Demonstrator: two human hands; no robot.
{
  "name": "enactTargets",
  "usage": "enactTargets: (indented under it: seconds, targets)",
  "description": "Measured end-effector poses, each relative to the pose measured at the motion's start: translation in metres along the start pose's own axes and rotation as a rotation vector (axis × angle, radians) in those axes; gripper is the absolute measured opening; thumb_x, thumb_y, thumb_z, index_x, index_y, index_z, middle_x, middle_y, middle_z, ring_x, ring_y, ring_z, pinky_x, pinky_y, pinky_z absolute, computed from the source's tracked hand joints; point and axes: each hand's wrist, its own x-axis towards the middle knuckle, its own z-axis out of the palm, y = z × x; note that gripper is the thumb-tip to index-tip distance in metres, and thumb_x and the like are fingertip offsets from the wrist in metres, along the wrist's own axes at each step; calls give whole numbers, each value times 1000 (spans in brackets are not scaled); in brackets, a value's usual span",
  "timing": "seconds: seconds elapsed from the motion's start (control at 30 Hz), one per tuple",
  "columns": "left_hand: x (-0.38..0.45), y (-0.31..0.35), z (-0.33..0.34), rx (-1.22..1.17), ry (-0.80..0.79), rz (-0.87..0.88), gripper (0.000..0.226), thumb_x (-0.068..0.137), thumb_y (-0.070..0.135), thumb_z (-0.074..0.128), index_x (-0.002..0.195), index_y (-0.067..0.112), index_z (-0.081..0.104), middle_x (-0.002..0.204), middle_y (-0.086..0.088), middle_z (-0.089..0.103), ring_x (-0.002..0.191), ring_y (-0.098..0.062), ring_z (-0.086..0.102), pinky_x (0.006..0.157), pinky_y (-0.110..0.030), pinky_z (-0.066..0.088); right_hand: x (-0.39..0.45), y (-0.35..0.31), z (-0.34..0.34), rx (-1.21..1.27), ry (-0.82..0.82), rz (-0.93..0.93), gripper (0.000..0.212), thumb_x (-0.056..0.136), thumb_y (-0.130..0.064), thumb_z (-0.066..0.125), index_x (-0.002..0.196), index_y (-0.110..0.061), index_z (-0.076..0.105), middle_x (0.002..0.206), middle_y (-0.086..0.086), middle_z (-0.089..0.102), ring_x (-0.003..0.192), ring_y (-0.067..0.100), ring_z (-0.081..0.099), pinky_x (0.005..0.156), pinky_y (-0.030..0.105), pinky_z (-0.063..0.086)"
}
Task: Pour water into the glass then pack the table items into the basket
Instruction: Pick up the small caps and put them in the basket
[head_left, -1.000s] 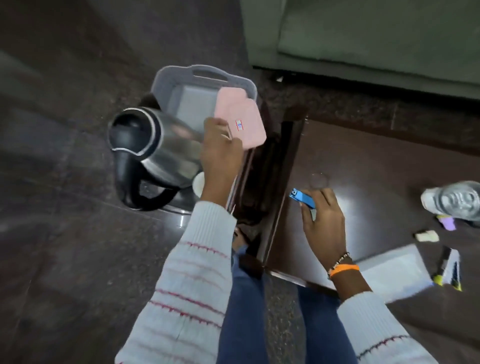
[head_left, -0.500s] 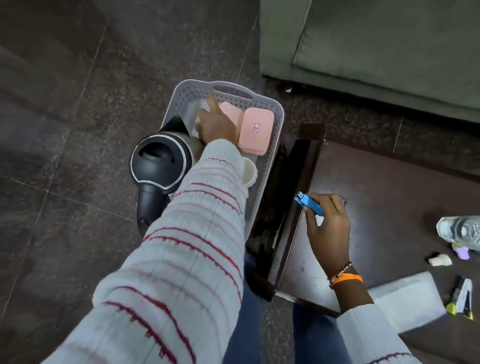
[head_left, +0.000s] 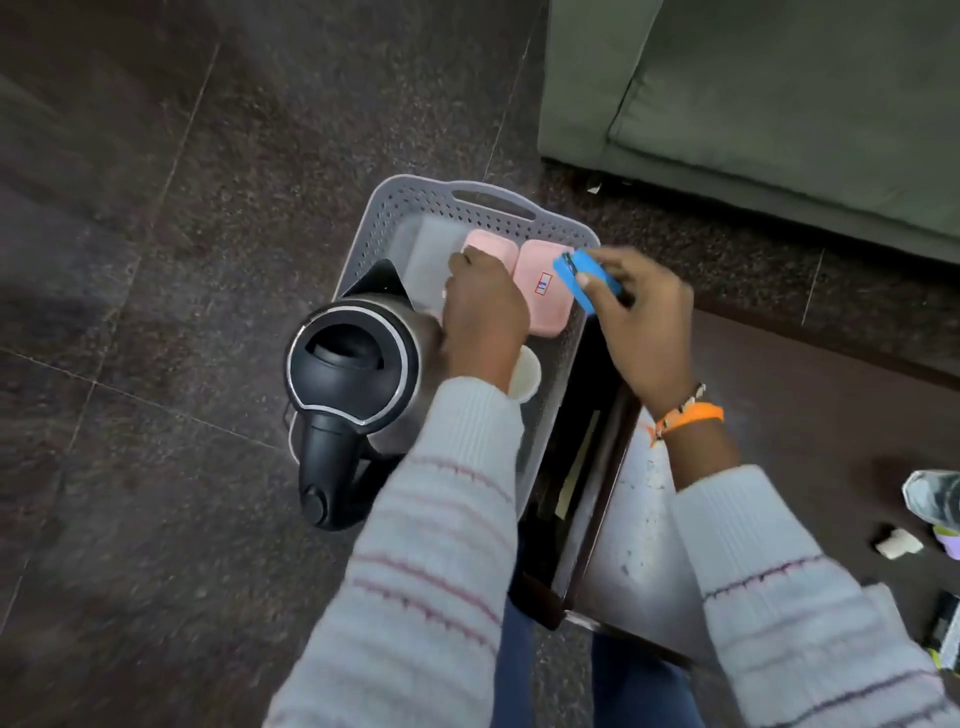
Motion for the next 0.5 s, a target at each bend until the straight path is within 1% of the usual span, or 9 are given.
enactTargets:
  seconds: [0.07,0.13,0.17,0.23,0.3,0.37,0.43,0.5]
  targets:
    - [-23,-2,-3,-63,-16,9,40,90,-3,39,129,-8,41,136,-23,46,124,-38,46,98,-38,35,26,-12,13,-8,-85,-16,23,83,-10,62,105,-8,69,104,8,72,92,15,65,89,36,53]
    - [-44,-5,-2,-114,-71,7,39,88,-3,40,126,-6,43,133,-23,48,123,-39,46,97,-41,35,47,-24,30,-75,-190,-4,23,83,-11,62,104,-8,70,102,11,73,87,16,65,88,40,54]
    - [-52,-7,-1,-142,-96,12,41,88,-3,39,128,-5,43,134,-23,48,125,-38,45,98,-41,34,54,-30,40,-98,-239,20,23,82,-11,63,104,-7,71,100,15,73,85,20,66,85,42,55]
    - [-66,-10,2,-180,-122,28,49,88,-3,39,137,-2,36,139,-21,44,130,-34,41,102,-37,29,66,-39,60,-112,-335,78,22,82,-10,61,101,-3,71,95,23,72,86,32,69,83,48,55]
    - [-72,-15,5,-187,-133,44,56,88,-5,40,142,0,30,142,-18,43,131,-33,39,102,-34,29,73,-45,79,-164,-429,115,22,83,-8,59,99,1,71,94,30,70,90,41,67,86,51,52]
    - [-75,-21,8,-176,-145,51,60,87,-5,42,145,2,27,143,-16,43,131,-31,40,101,-33,31,77,-48,93,-170,-489,159,23,84,-5,55,96,8,70,94,35,68,90,44,66,87,53,52]
    - [-75,-29,8,-186,-138,48,59,87,-6,43,144,3,29,141,-16,45,130,-30,42,100,-33,33,79,-50,102,-94,-514,242,24,85,0,51,96,13,67,98,37,66,90,44,67,87,53,53]
    - [-77,-35,8,-215,-127,41,57,86,-9,40,141,3,34,140,-16,48,129,-31,43,100,-33,34,82,-50,106,-73,-527,310,24,86,-1,50,101,12,65,106,35,64,99,44,64,91,52,52]
